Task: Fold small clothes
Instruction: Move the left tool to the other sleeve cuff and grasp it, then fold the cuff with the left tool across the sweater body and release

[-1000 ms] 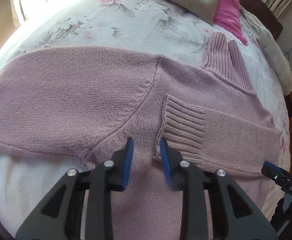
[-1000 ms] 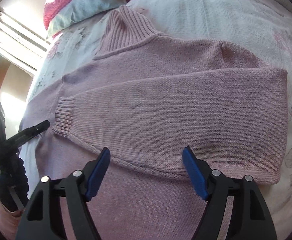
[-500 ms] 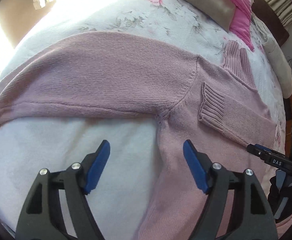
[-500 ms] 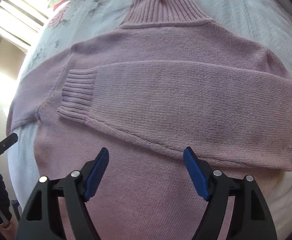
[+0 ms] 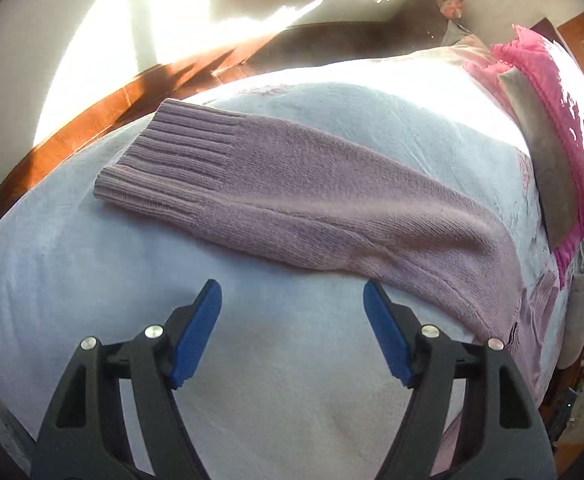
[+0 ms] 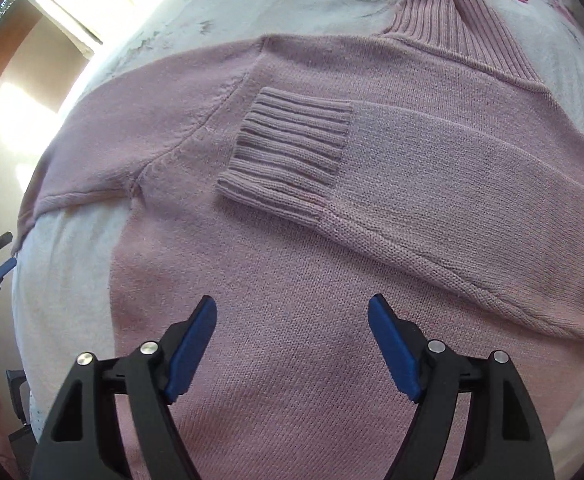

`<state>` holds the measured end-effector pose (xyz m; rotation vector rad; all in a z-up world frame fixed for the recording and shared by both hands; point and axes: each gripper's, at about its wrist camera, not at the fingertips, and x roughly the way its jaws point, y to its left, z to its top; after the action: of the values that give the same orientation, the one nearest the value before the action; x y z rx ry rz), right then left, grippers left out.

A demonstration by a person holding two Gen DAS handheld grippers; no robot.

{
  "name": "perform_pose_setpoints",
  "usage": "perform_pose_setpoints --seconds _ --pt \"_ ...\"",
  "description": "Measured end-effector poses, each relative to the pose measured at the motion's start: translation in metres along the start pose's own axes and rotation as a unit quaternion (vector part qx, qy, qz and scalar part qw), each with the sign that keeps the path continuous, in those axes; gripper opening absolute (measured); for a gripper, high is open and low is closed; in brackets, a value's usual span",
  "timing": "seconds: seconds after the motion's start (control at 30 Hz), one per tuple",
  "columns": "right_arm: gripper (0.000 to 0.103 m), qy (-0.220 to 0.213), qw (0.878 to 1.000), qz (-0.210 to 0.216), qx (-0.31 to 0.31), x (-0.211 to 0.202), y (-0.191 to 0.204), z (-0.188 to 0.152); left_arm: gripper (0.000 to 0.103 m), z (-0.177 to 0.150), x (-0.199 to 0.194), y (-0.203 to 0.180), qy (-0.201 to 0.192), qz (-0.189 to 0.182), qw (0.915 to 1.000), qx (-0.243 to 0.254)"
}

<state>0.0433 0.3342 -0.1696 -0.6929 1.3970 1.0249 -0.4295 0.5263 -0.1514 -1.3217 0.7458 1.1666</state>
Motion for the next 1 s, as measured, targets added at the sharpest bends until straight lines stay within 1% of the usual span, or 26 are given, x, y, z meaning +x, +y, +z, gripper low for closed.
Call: perform_pose_setpoints --seconds 0.07,0.1,0.13,0.17,0.27,0.37,0.4,0.43,0.47,0.53,0.57,0.6,0.63,0.7,0.73,0.83,0.9,1.0 --pt "0.078 0.003 1.000 0.000 0.003 0.004 0.003 0.002 0.070 0.014 0.008 0.018 -0.005 -0.014 0.9990 -0.042" --pt "0.078 0.004 1.000 -0.003 0.004 0.006 0.005 0.002 0.067 0.020 0.012 0.024 -0.008 -0.016 0.9982 -0.057" --pt "0.078 0.006 1.000 -0.009 0.005 0.008 0.006 0.003 0.067 0.024 0.014 0.029 -0.012 -0.027 0.9972 -0.068" --pt "0.078 0.008 1.000 -0.015 0.004 0.011 0.008 0.003 0.067 0.028 0.014 0.032 -0.021 -0.035 0.9963 -0.076" --pt "0.078 0.014 1.000 -0.023 0.005 0.018 0.010 0.003 0.067 0.039 0.019 0.035 -0.040 -0.042 0.9940 -0.092" --pt "0.078 0.019 0.999 -0.027 0.009 0.028 0.015 0.001 0.067 0.048 0.027 0.032 -0.049 -0.030 0.9937 -0.096" --pt "0.078 0.019 0.999 -0.027 0.010 0.029 0.015 0.000 0.065 0.050 0.027 0.029 -0.053 -0.025 0.9937 -0.096" --pt "0.078 0.017 0.999 -0.026 0.012 0.030 0.017 0.000 0.055 0.051 0.026 0.028 -0.059 -0.014 0.9940 -0.092" --pt "0.078 0.015 1.000 -0.024 0.014 0.030 0.017 0.000 0.048 0.051 0.025 0.025 -0.065 -0.001 0.9943 -0.085" --pt "0.078 0.013 1.000 -0.020 0.018 0.028 0.014 -0.004 0.012 0.051 0.020 0.020 -0.079 0.011 0.9936 -0.080" --pt "0.078 0.012 1.000 -0.020 0.019 0.026 0.010 -0.007 0.007 0.052 0.016 0.020 -0.085 0.005 0.9929 -0.082" --pt "0.078 0.011 1.000 -0.020 0.020 0.023 0.007 -0.010 0.007 0.052 0.011 0.016 -0.093 -0.001 0.9923 -0.081" --pt "0.078 0.009 1.000 -0.022 0.020 0.020 0.004 -0.011 0.007 0.050 0.005 0.009 -0.105 -0.004 0.9917 -0.075" --pt "0.078 0.005 0.999 -0.028 0.020 0.013 -0.005 -0.016 0.006 0.046 -0.008 -0.014 -0.130 -0.008 0.9904 -0.046" --pt "0.078 0.003 0.999 -0.029 0.019 0.006 -0.015 -0.019 0.006 0.042 -0.015 -0.029 -0.142 -0.012 0.9895 -0.024" --pt "0.078 -0.006 0.999 -0.035 0.020 -0.006 -0.030 -0.024 0.006 0.028 -0.031 -0.080 -0.167 -0.026 0.9847 0.042" --pt "0.078 -0.011 0.999 -0.036 0.023 -0.015 -0.040 -0.027 0.006 0.017 -0.036 -0.115 -0.173 -0.041 0.9809 0.080" --pt "0.078 -0.016 0.998 -0.043 0.030 -0.023 -0.054 -0.031 0.006 -0.004 -0.034 -0.166 -0.168 -0.065 0.9750 0.130"
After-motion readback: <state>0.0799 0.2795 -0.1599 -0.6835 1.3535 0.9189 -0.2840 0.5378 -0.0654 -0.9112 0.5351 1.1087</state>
